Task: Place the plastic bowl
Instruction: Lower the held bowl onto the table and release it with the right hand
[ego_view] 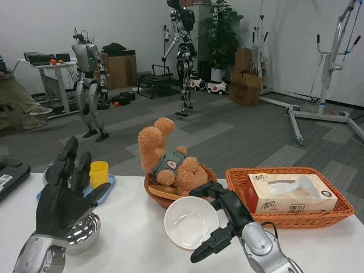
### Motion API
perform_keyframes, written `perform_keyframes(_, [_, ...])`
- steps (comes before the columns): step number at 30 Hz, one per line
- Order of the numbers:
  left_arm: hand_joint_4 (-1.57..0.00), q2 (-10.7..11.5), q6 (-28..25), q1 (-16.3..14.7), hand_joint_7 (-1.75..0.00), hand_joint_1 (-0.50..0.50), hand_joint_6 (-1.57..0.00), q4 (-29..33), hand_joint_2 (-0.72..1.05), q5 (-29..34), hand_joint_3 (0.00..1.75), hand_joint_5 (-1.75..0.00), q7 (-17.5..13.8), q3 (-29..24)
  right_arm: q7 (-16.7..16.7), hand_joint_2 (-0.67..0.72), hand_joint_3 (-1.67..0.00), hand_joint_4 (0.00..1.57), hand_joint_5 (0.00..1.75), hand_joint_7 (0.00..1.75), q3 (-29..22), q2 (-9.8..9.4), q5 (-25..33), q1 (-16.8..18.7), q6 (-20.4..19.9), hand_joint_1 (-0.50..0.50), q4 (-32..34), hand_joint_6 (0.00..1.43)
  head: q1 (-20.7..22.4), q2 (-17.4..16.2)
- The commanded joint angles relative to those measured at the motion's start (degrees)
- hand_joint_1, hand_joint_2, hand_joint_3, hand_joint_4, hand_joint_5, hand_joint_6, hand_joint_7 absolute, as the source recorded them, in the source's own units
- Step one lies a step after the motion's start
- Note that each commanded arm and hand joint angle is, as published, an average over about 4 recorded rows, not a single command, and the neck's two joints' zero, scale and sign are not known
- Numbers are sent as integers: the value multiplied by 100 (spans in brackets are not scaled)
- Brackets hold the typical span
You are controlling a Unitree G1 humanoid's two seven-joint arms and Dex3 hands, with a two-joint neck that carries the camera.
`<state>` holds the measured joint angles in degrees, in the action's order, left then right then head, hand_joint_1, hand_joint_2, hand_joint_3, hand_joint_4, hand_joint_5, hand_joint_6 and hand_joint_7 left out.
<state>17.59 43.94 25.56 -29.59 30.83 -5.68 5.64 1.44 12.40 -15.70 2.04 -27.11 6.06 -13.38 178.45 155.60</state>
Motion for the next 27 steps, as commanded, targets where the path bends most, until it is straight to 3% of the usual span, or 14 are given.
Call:
perform_keyframes(1, [0,-2,26,-119,0,-50,0,-56,87,11,0,0,-3,16,-38,-41,-40,123,165,154,-18,14,63,39,-26,-1,-42,126,44,-213])
perform_keyframes(23, [0,-2,26,-122,0,-50,0,-56,87,11,0,0,-3,16,-38,-41,-40,125,165,155,-5,19,64,39,-48,-1,-129,126,40,-205])
perform_keyframes(27, [0,-2,26,-122,0,-50,0,-56,87,11,0,0,-3,16,-16,-41,-40,126,165,154,-5,36,11,17,-391,-4,-582,126,38,-226])
